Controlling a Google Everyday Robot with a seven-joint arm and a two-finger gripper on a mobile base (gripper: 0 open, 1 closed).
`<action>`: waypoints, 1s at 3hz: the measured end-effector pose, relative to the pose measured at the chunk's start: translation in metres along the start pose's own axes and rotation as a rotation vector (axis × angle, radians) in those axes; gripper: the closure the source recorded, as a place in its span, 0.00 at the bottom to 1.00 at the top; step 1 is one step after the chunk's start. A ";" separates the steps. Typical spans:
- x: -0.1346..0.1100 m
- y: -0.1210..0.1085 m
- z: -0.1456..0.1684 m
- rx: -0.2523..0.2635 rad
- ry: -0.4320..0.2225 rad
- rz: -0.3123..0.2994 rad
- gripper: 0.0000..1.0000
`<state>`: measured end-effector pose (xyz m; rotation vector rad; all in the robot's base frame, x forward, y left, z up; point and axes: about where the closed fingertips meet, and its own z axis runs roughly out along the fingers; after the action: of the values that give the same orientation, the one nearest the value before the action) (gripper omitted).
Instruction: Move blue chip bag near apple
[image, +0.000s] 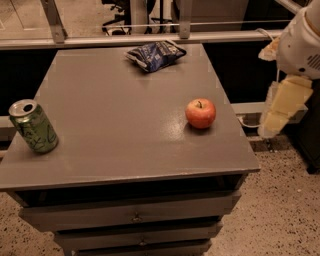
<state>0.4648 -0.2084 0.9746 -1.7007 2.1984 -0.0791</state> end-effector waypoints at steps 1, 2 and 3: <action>-0.027 -0.045 0.021 0.035 -0.083 0.006 0.00; -0.060 -0.098 0.040 0.085 -0.192 0.026 0.00; -0.060 -0.097 0.040 0.084 -0.192 0.026 0.00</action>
Offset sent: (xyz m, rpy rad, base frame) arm 0.1939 0.0599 0.0107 0.2977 -0.2183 -0.0042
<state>0.5801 -0.1715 0.9777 -1.5658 2.0466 -0.0019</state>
